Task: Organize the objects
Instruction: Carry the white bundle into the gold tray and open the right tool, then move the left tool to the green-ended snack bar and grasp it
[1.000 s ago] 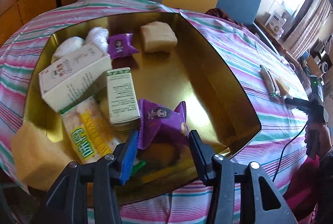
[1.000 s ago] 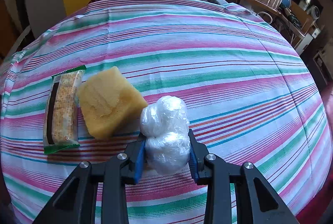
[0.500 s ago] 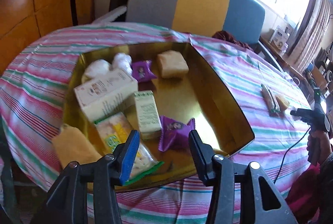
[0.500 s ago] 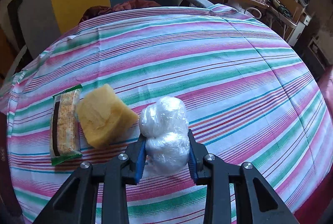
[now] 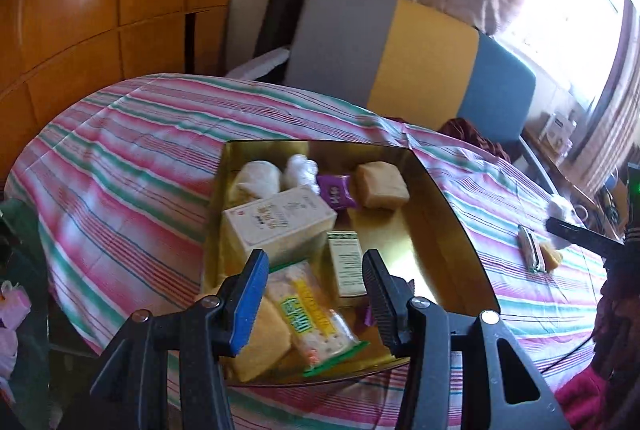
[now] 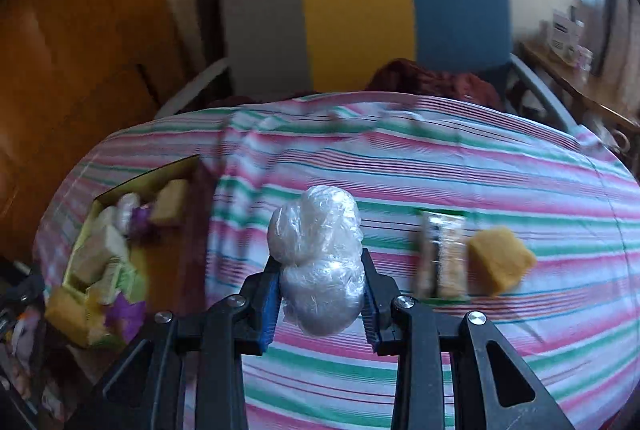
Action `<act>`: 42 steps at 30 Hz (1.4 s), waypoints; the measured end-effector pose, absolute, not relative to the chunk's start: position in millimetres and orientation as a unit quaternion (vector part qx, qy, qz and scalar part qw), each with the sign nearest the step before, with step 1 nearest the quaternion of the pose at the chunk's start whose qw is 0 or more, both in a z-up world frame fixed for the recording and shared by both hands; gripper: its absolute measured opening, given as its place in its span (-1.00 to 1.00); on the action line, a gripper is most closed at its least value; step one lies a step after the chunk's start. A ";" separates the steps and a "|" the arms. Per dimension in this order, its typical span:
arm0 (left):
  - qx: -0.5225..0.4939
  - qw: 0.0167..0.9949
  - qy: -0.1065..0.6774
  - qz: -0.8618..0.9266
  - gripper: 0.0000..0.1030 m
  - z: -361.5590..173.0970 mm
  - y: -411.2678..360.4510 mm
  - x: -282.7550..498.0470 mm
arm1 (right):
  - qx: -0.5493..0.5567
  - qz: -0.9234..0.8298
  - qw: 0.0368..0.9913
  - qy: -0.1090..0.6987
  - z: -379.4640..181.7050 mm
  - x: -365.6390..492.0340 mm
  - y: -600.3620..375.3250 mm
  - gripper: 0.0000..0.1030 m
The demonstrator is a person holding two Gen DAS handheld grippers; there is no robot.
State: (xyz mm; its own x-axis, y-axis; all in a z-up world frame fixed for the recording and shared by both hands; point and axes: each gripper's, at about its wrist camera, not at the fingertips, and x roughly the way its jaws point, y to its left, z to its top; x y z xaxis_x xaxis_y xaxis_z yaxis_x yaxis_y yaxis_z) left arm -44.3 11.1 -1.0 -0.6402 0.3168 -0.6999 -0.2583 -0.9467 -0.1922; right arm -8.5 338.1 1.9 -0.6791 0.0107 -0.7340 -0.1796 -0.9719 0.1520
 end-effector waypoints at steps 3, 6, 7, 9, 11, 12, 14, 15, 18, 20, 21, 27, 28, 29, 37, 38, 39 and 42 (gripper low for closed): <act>-0.394 0.151 -0.043 0.906 -0.04 -3.1 1.3 -43.7 | -0.406 0.909 -0.008 0.088 -2.5 -32.1 278.7 -0.32; -0.396 0.145 -0.048 0.906 -0.04 -6.4 -7.6 -41.8 | -0.424 0.902 -0.040 0.075 -15.3 -54.6 239.0 -0.32; -0.397 0.143 -0.050 0.905 -0.04 -7.6 -10.0 -41.9 | -0.430 0.899 -0.045 0.070 -20.8 -62.4 228.2 -0.31; -0.401 0.139 -0.055 0.904 -0.04 -10.7 -15.4 -43.0 | -0.446 0.892 -0.048 0.060 -33.5 -77.8 212.5 -0.28; -0.403 0.135 -0.059 0.903 -0.04 -13.2 -19.8 -43.6 | -0.462 0.885 -0.043 0.045 -50.4 -93.2 198.7 -0.27; -0.405 0.135 -0.061 0.902 -0.04 -14.5 -21.1 -44.3 | -0.472 0.880 -0.035 0.039 -58.6 -98.0 192.7 -0.25; -0.408 0.134 -0.063 0.901 -0.04 -17.1 -23.2 -44.7 | -0.491 0.870 -0.035 0.035 -75.7 -106.1 183.5 -0.22; -0.410 0.134 -0.063 0.900 -0.04 -18.4 -23.8 -44.8 | -0.498 0.866 -0.036 0.033 -82.5 -107.4 182.9 -0.15; -0.414 0.134 -0.062 0.898 -0.04 -21.8 -25.2 -44.8 | -0.520 0.852 -0.046 0.044 -98.5 -106.5 185.1 0.12; -0.414 0.133 -0.064 0.898 -0.04 -22.8 -25.2 -44.8 | -0.511 0.857 -0.046 0.052 -97.5 -100.4 189.5 0.12; -0.414 0.133 -0.064 0.898 -0.04 -23.1 -24.8 -44.7 | -0.505 0.860 -0.047 0.058 -95.1 -97.6 192.5 0.14; -0.410 0.133 -0.057 0.901 -0.04 -18.6 -21.2 -41.4 | -0.479 0.873 -0.050 0.078 -78.5 -81.4 203.3 0.30; -0.409 0.133 -0.056 0.901 -0.04 -17.5 -20.5 -40.6 | -0.475 0.874 -0.053 0.085 -75.5 -78.0 205.0 0.30; -0.407 0.133 -0.054 0.902 -0.04 -16.2 -19.5 -39.9 | -0.469 0.877 -0.053 0.089 -72.0 -74.3 206.7 0.30; -0.400 0.145 -0.033 0.905 -0.04 -7.4 -3.8 -31.9 | -0.426 0.898 -0.039 0.106 -35.4 -51.7 232.7 0.42; -0.400 0.149 -0.029 0.904 -0.04 -6.8 -0.4 -30.6 | -0.422 0.899 -0.034 0.110 -32.9 -47.8 239.3 0.42; -0.399 0.152 -0.026 0.904 -0.04 -6.3 2.6 -29.5 | -0.420 0.900 -0.028 0.115 -30.1 -43.7 246.4 0.42; -0.400 0.163 -0.015 0.902 -0.04 -5.9 12.9 -26.3 | -0.412 0.902 -0.004 0.129 -24.0 -31.3 271.5 0.43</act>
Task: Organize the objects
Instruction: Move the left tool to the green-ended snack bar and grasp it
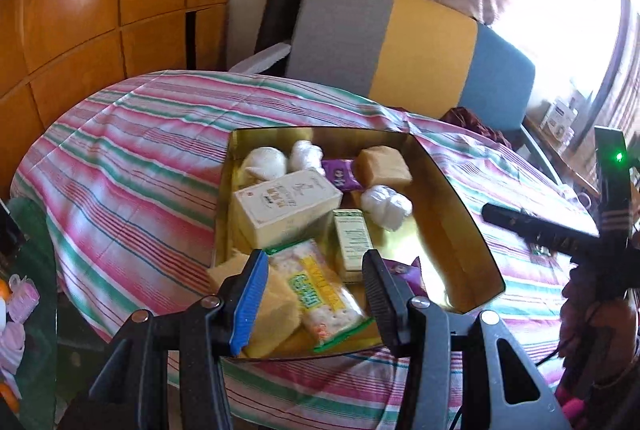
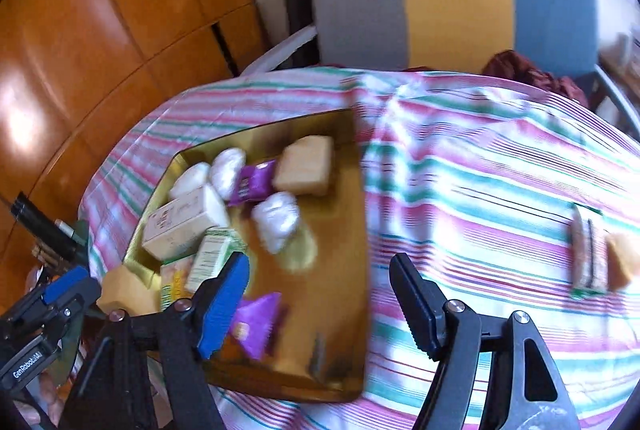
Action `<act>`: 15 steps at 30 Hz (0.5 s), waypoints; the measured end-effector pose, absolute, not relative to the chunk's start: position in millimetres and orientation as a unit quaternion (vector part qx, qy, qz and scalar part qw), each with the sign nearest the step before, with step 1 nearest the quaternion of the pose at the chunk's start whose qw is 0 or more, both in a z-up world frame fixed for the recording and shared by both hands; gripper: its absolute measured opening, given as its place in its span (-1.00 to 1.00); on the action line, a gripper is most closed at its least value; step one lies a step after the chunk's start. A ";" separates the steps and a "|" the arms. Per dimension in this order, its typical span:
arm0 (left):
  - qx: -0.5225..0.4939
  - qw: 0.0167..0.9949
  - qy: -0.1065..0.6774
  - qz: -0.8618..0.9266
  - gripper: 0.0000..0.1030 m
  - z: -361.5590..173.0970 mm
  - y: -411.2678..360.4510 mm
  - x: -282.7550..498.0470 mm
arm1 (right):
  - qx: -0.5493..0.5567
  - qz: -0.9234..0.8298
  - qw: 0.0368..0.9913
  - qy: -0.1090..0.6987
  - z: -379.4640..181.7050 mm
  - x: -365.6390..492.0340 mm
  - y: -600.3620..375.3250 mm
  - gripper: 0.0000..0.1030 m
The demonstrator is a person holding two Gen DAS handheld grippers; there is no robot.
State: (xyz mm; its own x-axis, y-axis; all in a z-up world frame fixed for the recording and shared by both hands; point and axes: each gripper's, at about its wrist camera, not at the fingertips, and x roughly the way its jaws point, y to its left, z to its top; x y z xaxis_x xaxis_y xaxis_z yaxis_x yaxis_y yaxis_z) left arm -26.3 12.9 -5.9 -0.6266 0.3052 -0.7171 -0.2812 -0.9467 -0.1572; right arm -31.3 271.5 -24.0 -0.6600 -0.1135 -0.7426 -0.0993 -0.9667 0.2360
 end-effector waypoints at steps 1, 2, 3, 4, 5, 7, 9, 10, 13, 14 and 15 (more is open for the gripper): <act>-0.400 0.167 -0.011 0.901 -0.04 -5.7 16.9 -25.3 | 0.410 -0.902 -0.004 -0.133 -22.4 -26.5 280.0 0.43; -0.401 0.170 -0.007 0.900 -0.04 -5.4 21.0 -24.1 | 0.408 -0.903 -0.014 -0.138 -21.2 -22.0 290.7 0.43; -0.401 0.174 -0.002 0.899 -0.04 -5.1 25.6 -22.7 | 0.406 -0.903 -0.024 -0.140 -20.0 -18.6 299.9 0.43; -0.401 0.178 0.002 0.899 -0.04 -4.8 30.3 -21.7 | 0.405 -0.903 -0.033 -0.142 -18.4 -15.3 310.6 0.43; -0.401 0.182 0.006 0.898 -0.04 -4.5 34.6 -20.7 | 0.403 -0.903 -0.042 -0.144 -17.2 -12.5 320.1 0.43; -0.401 0.189 0.015 0.896 -0.04 -3.8 42.9 -18.7 | 0.400 -0.903 -0.062 -0.146 -15.5 -6.1 340.9 0.43; -0.401 0.197 0.023 0.894 -0.04 -3.2 52.5 -16.7 | 0.398 -0.901 -0.083 -0.150 -15.1 -0.3 363.3 0.43; -0.402 0.202 0.028 0.893 -0.04 -3.0 57.9 -15.9 | 0.396 -0.901 -0.094 -0.151 -15.0 3.1 375.5 0.44; -0.403 0.213 0.041 0.889 -0.04 -2.8 71.9 -13.4 | 0.392 -0.898 -0.131 -0.153 -14.7 13.3 413.3 0.45; -0.404 0.218 0.045 0.887 -0.04 -2.8 78.0 -12.8 | 0.391 -0.896 -0.144 -0.153 -15.1 16.3 426.0 0.46; -0.404 0.224 0.050 0.886 -0.04 -2.1 84.9 -11.9 | 0.390 -0.894 -0.160 -0.154 -16.4 20.6 441.1 0.48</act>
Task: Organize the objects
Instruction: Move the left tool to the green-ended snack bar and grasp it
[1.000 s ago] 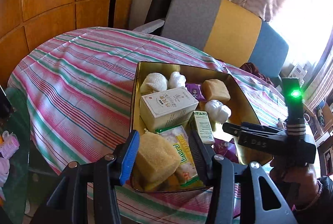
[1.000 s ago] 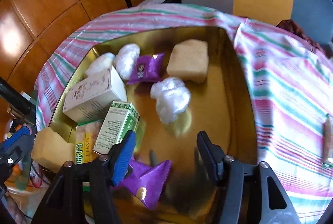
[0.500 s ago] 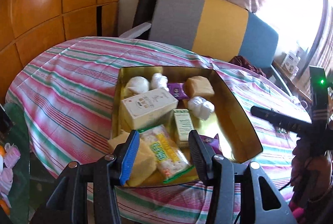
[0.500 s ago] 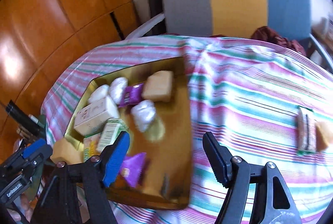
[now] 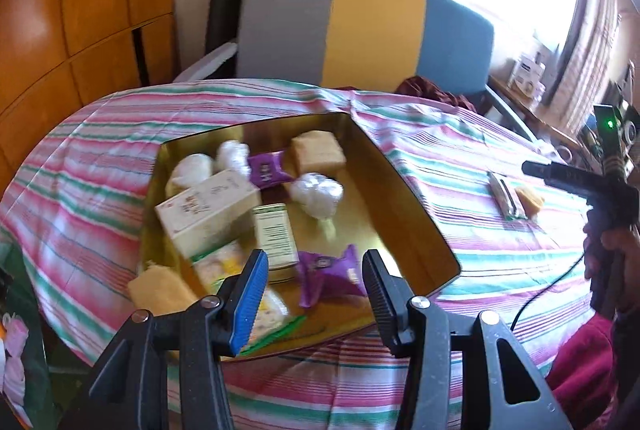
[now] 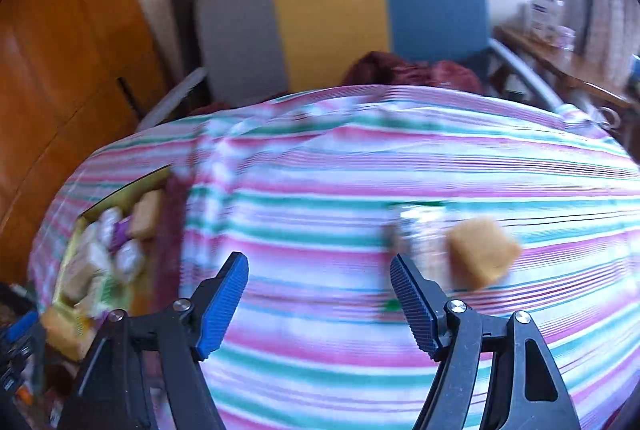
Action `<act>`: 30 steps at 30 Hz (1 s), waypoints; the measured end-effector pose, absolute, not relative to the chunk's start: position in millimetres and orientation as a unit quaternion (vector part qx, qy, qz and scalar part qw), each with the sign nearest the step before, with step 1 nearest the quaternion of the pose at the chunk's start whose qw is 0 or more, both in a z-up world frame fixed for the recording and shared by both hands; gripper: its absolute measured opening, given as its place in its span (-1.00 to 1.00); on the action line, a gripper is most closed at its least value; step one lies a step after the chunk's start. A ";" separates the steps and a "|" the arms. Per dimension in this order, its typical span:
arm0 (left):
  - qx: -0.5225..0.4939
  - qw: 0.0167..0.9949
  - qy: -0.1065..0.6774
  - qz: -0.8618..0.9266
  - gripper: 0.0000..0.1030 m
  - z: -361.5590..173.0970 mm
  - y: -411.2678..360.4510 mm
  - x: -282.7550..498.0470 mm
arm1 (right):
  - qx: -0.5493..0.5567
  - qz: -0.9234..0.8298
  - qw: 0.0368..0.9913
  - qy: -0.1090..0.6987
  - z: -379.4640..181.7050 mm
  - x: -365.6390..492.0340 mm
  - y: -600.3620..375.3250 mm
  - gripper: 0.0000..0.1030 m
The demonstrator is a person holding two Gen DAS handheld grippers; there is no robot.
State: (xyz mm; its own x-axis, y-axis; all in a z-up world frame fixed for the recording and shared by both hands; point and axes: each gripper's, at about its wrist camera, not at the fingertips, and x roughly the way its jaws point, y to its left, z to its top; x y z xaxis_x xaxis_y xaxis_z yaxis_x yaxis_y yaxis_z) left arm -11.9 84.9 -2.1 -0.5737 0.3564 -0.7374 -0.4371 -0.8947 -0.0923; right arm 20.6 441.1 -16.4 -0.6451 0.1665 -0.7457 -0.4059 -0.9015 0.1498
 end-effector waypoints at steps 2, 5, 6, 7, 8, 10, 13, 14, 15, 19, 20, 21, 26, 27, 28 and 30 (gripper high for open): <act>-0.400 0.236 0.061 0.884 -0.04 0.2 98.6 -9.2 | -0.384 0.889 0.191 0.162 -21.2 28.8 469.8 0.50; -0.394 0.256 0.078 0.879 -0.04 3.2 121.6 -6.1 | -0.372 0.873 0.249 0.194 -35.0 49.9 514.9 0.51; -0.392 0.263 0.085 0.877 -0.04 4.3 130.5 -4.8 | -0.367 0.866 0.265 0.212 -40.4 58.5 527.1 0.51; -0.390 0.271 0.093 0.875 -0.04 5.1 140.1 -3.8 | -0.363 0.857 0.280 0.234 -45.4 66.3 538.1 0.51; -0.390 0.282 0.100 0.871 -0.04 5.4 151.9 -3.1 | -0.366 0.843 0.296 0.259 -50.5 72.2 549.4 0.51; -0.390 0.300 0.109 0.864 -0.04 5.2 173.1 -2.0 | -0.349 0.827 0.306 0.316 -52.3 82.4 568.7 0.51; -0.401 0.323 0.117 0.849 -0.04 0.1 204.5 -2.6 | -0.330 0.821 0.304 0.352 -50.1 91.8 579.5 0.53; -0.407 0.332 0.116 0.843 -0.04 -2.8 216.1 -3.4 | -0.332 0.818 0.302 0.358 -50.8 92.5 580.7 0.54; -0.413 0.340 0.115 0.837 -0.04 -5.6 227.7 -4.4 | -0.335 0.816 0.298 0.364 -51.9 91.7 582.0 0.54; -0.435 0.365 0.124 0.813 -0.04 -19.4 271.6 -7.7 | -0.331 0.817 0.294 0.370 -48.9 92.6 583.5 0.54; -0.440 0.371 0.131 0.807 -0.04 -23.2 284.8 -7.3 | -0.328 0.816 0.295 0.374 -47.8 93.8 584.5 0.54; -0.443 0.377 0.135 0.802 -0.04 -26.5 295.0 -7.4 | -0.324 0.815 0.295 0.379 -47.4 95.5 584.3 0.56; -0.474 0.405 0.148 0.768 -0.04 -47.9 353.2 -14.0 | -0.312 0.802 0.289 0.420 -51.9 103.8 590.1 0.59; -0.477 0.407 0.150 0.765 -0.04 -50.3 362.2 -14.5 | -0.310 0.800 0.288 0.425 -51.6 104.7 591.0 0.59; -0.478 0.409 0.153 0.762 -0.04 -52.6 371.9 -15.6 | -0.307 0.800 0.287 0.428 -51.1 105.4 591.6 0.59; -0.484 0.416 0.156 0.754 -0.03 -57.2 392.0 -18.4 | -0.301 0.799 0.288 0.434 -50.2 107.4 593.3 0.61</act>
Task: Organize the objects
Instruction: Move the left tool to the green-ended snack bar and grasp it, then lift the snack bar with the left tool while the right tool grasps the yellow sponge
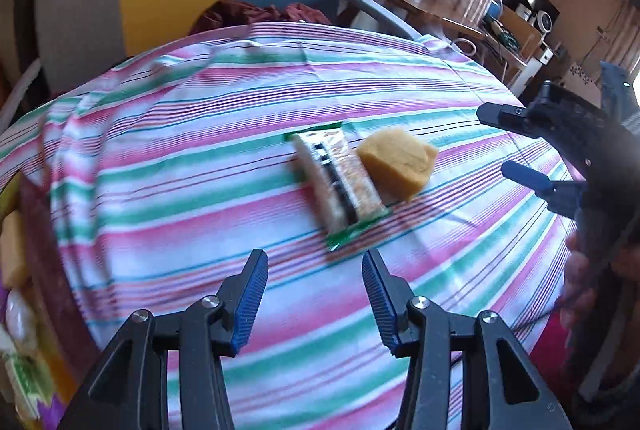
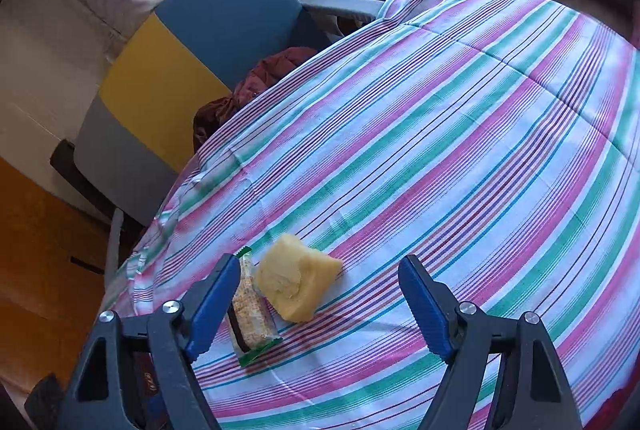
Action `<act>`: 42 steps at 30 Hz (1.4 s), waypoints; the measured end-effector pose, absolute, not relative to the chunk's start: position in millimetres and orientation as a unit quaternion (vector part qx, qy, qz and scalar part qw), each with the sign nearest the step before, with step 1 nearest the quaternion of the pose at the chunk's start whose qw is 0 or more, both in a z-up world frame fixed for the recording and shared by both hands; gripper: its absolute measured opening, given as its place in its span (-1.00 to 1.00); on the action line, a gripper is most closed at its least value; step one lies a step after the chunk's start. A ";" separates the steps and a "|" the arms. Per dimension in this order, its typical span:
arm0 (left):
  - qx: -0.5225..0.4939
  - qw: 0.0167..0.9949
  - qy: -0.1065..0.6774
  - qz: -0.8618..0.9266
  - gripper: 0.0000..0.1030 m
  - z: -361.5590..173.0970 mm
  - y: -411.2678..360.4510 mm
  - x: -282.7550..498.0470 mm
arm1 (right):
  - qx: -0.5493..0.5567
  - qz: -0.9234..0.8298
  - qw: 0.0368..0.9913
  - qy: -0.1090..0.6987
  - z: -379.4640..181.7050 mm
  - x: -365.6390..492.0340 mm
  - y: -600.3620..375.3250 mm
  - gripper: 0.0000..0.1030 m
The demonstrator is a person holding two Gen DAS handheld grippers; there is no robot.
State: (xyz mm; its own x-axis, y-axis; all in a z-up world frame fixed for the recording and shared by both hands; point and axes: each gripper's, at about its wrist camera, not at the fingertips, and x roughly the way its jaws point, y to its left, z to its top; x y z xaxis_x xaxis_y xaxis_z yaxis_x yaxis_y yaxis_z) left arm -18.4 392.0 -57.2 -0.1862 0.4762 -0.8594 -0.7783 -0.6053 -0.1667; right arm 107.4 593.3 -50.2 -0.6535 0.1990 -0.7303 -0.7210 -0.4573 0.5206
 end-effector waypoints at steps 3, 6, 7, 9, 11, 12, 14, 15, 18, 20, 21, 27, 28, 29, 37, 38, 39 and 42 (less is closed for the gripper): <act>-0.495 0.424 0.155 0.743 0.04 -63.4 418.2 -25.1 | -0.301 0.794 0.285 0.444 -52.1 108.5 595.1 0.64; -0.499 0.414 0.170 0.742 0.07 -71.2 444.1 -32.8 | -0.304 0.791 0.280 0.451 -54.9 107.8 596.5 0.64; -0.503 0.414 0.171 0.739 0.07 -74.6 451.4 -35.9 | -0.305 0.790 0.279 0.453 -55.7 107.3 596.6 0.64; -0.512 0.411 0.169 0.735 0.07 -80.9 464.8 -43.4 | -0.306 0.790 0.278 0.454 -56.6 106.2 597.1 0.64; -0.516 0.409 0.173 0.732 0.09 -86.0 476.9 -47.5 | -0.310 0.790 0.276 0.452 -58.3 104.2 596.5 0.65; -0.515 0.407 0.179 0.733 0.09 -88.8 481.6 -49.8 | -0.313 0.790 0.274 0.450 -59.0 102.7 595.8 0.65; -0.516 0.400 0.187 0.733 0.09 -97.5 489.4 -55.4 | -0.317 0.790 0.272 0.448 -60.4 100.8 594.3 0.65; -0.520 0.401 0.185 0.731 0.09 -102.5 489.4 -59.4 | -0.319 0.791 0.272 0.446 -60.9 100.2 593.6 0.65; -0.504 0.412 0.173 0.739 -0.15 -101.5 475.8 -60.7 | -0.324 0.790 0.273 0.442 -62.9 99.1 592.0 0.65; -0.495 0.418 0.168 0.743 -0.18 -100.5 459.0 -58.3 | -0.329 0.791 0.275 0.437 -63.9 97.7 590.5 0.65; -0.493 0.417 0.164 0.745 -0.18 -100.2 448.7 -56.9 | -0.330 0.792 0.275 0.434 -63.8 96.6 589.8 0.65; -0.478 0.422 0.161 0.753 -0.18 -98.9 380.4 -31.1 | -0.347 0.794 0.283 0.411 -66.7 89.2 585.1 0.65; -0.474 0.424 0.159 0.755 -0.18 -99.0 370.2 -25.9 | -0.351 0.794 0.284 0.407 -67.8 87.4 584.4 0.65; -0.468 0.427 0.156 0.758 -0.18 -99.7 358.8 -20.5 | -0.357 0.794 0.284 0.402 -69.6 84.4 583.6 0.65; -0.458 0.440 0.131 0.761 -0.17 -101.8 338.4 -14.5 | -0.418 0.822 0.271 0.277 -72.0 48.5 554.7 0.81; -0.455 0.442 0.133 0.762 -0.17 -102.0 338.0 -13.9 | -0.424 0.827 0.268 0.253 -69.4 42.9 550.2 0.85; -0.452 0.442 0.135 0.763 -0.17 -102.5 338.8 -12.7 | -0.433 0.831 0.263 0.230 -67.3 36.7 546.6 0.91; -0.448 0.445 0.132 0.764 -0.17 -103.6 338.6 -12.0 | -0.469 0.832 0.246 0.166 -66.0 16.0 541.3 0.93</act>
